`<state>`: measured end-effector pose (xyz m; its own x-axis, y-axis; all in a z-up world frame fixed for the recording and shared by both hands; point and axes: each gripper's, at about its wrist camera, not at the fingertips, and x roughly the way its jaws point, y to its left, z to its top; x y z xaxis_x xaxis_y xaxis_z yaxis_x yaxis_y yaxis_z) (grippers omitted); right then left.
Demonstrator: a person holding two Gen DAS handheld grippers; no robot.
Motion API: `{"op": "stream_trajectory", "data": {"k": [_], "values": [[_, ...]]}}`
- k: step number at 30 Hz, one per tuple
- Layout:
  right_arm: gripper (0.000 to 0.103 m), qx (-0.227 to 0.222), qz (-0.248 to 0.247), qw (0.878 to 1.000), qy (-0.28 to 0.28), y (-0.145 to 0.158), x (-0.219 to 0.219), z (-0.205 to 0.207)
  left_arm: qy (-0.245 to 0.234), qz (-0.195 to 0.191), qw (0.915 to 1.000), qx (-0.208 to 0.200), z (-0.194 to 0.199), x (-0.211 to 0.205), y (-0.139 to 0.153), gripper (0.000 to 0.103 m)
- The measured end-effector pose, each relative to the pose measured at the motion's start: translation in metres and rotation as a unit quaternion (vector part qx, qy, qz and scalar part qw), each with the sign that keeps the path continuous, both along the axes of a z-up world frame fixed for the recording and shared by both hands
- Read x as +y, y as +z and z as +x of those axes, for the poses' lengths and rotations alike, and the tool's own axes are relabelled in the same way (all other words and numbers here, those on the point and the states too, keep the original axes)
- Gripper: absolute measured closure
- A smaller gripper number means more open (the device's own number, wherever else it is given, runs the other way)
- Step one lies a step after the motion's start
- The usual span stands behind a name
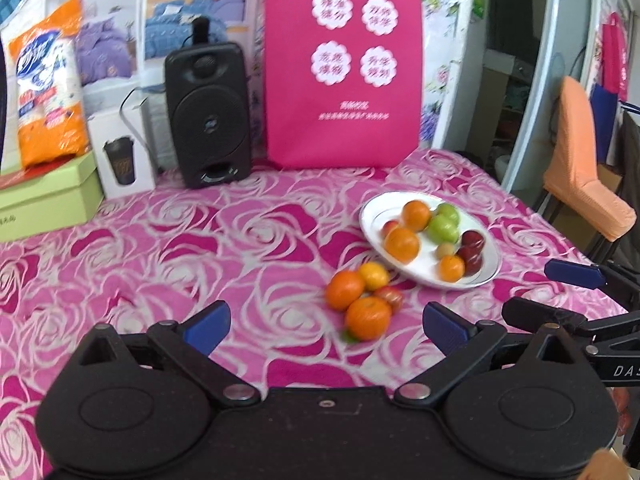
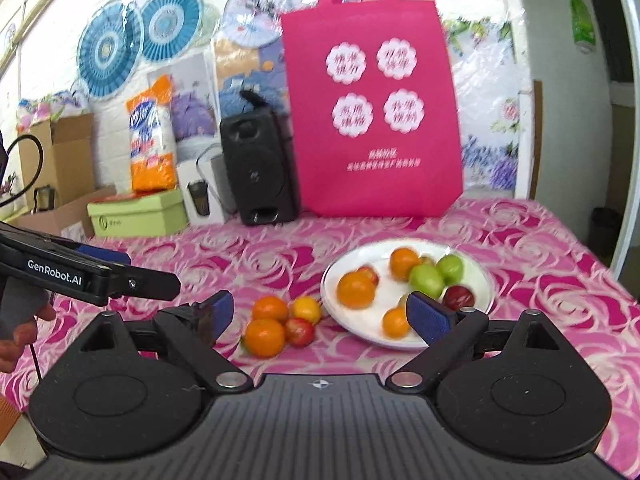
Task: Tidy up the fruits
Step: 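Move both open tools back to the fruit pile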
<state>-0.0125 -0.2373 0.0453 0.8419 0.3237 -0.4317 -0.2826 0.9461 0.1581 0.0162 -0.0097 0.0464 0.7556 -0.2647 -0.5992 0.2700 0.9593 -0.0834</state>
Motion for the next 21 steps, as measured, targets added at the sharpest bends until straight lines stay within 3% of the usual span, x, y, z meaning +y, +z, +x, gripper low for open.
{"op": "stream_trajectory", "data": {"k": [11,19,21], "values": [[0.000,0.058,0.006,0.998,0.007,-0.034,0.028,0.024,0.026,-0.006,0.9990,0.034,0.014,0.021,-0.024,0.000],[0.000,0.081,-0.003,0.997,-0.004,-0.043,0.029,0.034,-0.008,-0.021,0.9989,0.042,0.026,0.011,-0.032,0.000],[0.007,0.085,-0.002,0.996,-0.009,-0.044,0.026,0.037,-0.022,-0.021,0.9985,0.044,0.030,0.005,-0.034,0.000]]}}
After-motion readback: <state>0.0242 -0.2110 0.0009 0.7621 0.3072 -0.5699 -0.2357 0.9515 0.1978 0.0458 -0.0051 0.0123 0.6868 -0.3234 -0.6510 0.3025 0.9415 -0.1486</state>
